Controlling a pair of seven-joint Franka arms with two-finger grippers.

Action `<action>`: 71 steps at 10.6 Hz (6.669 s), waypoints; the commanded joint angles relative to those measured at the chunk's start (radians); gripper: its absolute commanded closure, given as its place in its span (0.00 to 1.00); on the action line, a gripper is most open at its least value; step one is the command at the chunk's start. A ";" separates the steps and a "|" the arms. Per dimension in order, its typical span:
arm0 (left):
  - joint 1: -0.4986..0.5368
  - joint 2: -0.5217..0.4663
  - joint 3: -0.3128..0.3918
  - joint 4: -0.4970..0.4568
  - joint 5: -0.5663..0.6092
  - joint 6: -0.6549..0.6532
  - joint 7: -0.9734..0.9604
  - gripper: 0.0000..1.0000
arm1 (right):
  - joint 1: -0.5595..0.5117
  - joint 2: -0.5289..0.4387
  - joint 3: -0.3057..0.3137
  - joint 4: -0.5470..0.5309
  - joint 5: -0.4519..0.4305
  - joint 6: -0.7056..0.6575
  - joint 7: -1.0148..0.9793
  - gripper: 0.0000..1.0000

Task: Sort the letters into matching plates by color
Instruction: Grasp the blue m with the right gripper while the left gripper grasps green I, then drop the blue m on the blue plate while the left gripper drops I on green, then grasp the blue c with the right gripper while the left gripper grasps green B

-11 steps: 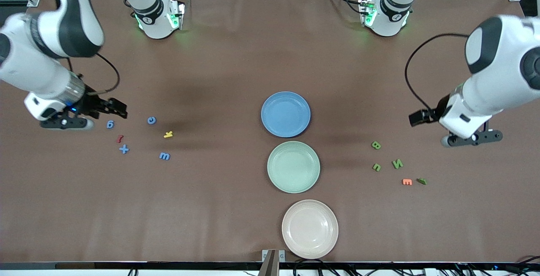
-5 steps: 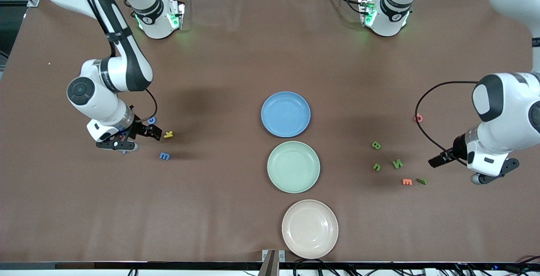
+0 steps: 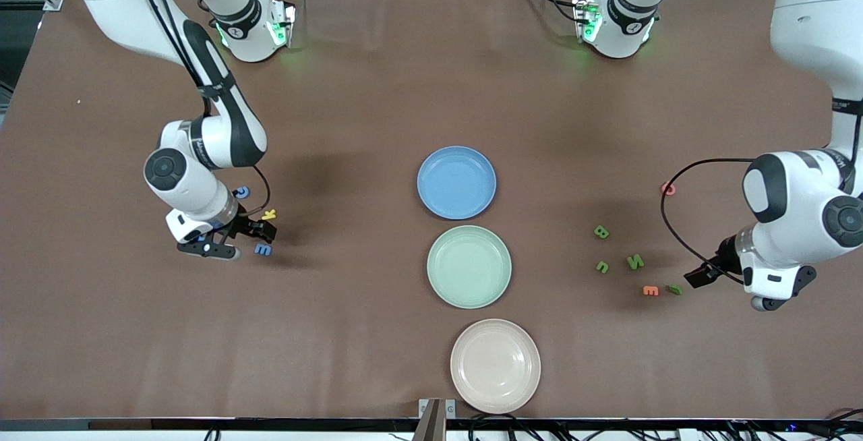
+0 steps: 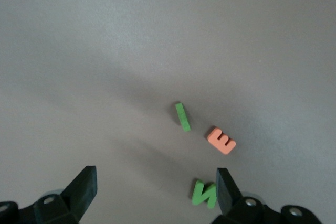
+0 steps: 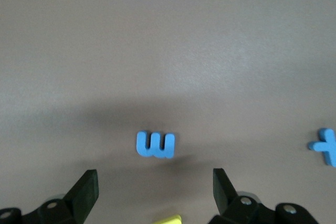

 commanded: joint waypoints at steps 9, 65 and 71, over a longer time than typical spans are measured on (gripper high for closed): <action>-0.021 0.191 0.008 0.055 0.075 0.164 -0.115 0.00 | 0.012 0.163 -0.002 0.121 -0.001 0.030 0.038 0.32; -0.174 -0.063 -0.175 -0.170 0.132 0.066 -0.643 0.00 | -0.218 -0.321 0.145 -0.500 -0.148 0.139 -0.287 0.01; -0.113 -0.114 -0.169 -0.392 0.130 0.273 -0.723 0.00 | -0.221 -0.184 0.104 -0.463 -0.145 0.233 -0.286 0.12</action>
